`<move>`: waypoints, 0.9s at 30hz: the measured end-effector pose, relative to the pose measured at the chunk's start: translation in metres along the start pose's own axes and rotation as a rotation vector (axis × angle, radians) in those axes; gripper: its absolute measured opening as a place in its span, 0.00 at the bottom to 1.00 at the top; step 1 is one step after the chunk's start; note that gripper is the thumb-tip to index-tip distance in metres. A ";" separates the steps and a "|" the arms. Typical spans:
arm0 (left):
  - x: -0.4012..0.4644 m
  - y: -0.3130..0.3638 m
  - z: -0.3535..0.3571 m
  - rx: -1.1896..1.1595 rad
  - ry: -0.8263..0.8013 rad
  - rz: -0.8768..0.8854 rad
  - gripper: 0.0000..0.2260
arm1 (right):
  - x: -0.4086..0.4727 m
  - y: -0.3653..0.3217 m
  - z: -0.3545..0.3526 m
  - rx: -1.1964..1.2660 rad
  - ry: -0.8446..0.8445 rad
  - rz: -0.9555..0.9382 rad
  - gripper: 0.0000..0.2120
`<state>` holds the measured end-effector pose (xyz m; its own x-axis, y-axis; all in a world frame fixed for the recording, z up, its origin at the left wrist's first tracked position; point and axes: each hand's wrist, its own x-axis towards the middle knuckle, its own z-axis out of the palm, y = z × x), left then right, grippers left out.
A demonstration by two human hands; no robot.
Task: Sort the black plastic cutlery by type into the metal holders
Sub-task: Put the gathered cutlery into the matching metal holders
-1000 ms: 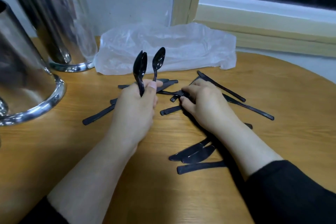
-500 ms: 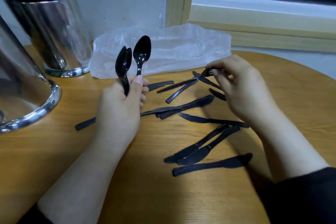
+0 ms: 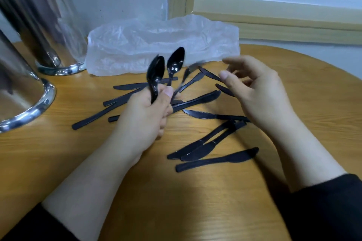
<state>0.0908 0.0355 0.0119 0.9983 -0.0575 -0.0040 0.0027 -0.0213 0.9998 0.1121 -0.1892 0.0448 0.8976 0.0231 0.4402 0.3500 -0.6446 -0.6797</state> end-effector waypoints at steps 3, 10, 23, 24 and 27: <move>-0.002 0.001 -0.009 -0.073 0.071 0.015 0.13 | -0.027 0.008 -0.017 -0.136 -0.324 -0.084 0.19; -0.033 -0.005 -0.007 0.041 0.128 0.066 0.13 | -0.086 0.011 -0.036 -0.403 -0.582 -0.181 0.26; -0.092 -0.009 0.004 0.221 0.171 0.146 0.12 | -0.093 -0.014 -0.037 -0.293 -0.584 -0.187 0.04; -0.094 -0.008 0.006 0.245 0.137 0.143 0.12 | -0.093 -0.018 -0.035 -0.263 -0.532 -0.214 0.05; -0.099 -0.008 0.012 0.359 0.028 0.122 0.09 | -0.087 -0.031 -0.024 -0.267 -0.398 -0.389 0.06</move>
<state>-0.0090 0.0294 0.0042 0.9913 -0.0537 0.1203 -0.1316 -0.3651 0.9216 0.0166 -0.1895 0.0409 0.7670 0.5448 0.3388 0.6385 -0.6999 -0.3200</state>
